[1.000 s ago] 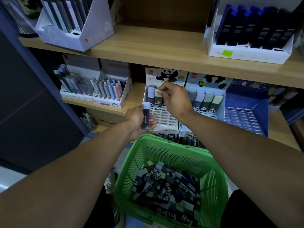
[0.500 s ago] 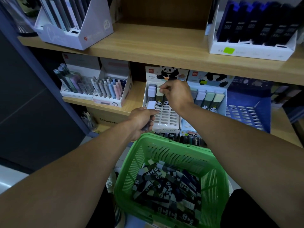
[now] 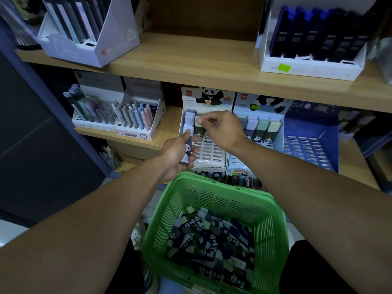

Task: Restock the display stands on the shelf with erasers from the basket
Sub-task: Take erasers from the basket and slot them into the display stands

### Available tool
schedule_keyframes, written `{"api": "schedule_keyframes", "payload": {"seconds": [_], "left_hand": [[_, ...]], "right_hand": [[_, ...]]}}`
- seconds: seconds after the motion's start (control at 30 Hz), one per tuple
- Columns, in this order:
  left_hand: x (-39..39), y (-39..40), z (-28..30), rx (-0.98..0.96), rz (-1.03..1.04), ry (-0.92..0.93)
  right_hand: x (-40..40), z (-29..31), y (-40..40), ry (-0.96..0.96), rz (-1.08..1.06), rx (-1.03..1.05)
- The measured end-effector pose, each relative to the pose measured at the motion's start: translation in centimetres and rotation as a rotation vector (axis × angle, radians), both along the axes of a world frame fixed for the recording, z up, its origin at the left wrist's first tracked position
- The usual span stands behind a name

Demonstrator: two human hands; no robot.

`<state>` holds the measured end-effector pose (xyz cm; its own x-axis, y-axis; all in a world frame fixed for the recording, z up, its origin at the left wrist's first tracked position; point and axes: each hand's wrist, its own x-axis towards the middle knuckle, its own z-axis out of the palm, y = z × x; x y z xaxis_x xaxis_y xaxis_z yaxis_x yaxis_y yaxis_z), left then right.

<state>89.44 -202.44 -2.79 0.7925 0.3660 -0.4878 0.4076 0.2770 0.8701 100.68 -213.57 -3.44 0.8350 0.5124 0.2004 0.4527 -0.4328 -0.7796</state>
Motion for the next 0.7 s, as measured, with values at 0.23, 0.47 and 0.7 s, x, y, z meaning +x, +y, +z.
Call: {"api": "schedule_keyframes", "payload": {"seconds": [0.23,0.47,0.7], "left_hand": [[-0.3,-1.1,0.3,0.007,-0.033,-0.035],[-0.1,-1.9,-0.2,0.064,-0.028,-0.055],[0.6,-1.7,-1.1,0.221,-0.118,-0.099]], "right_hand": [[-1.6,0.8,-1.0,0.412,0.082,0.135],[-1.6,1.0,-2.0,0.528,0.003,0.230],[-1.1,0.8,-2.4,0.264,-0.135,0.271]]}}
